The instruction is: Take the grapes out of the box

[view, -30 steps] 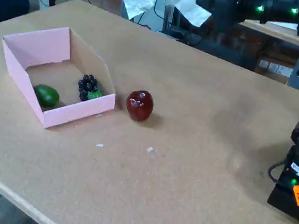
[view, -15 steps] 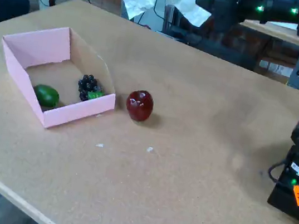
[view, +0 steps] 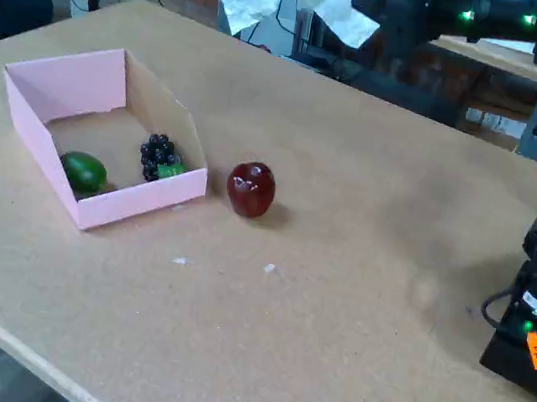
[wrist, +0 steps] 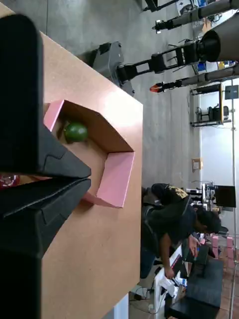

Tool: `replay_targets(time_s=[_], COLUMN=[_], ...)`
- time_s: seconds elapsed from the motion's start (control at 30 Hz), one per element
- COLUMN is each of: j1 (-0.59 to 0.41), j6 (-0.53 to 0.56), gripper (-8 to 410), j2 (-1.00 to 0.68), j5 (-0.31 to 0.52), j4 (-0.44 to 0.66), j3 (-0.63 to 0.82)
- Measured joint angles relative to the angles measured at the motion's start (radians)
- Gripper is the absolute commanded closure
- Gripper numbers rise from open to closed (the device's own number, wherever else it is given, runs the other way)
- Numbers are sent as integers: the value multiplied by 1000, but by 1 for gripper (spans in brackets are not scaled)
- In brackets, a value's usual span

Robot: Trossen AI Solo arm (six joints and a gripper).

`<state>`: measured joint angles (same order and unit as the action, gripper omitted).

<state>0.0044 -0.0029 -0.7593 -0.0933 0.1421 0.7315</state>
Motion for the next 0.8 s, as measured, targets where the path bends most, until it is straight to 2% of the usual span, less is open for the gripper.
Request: replay_targets(time_s=[0.8], j1=[0], j6=[-26], gripper=[402], j2=[0], j5=[0], j4=[0], j3=[0])
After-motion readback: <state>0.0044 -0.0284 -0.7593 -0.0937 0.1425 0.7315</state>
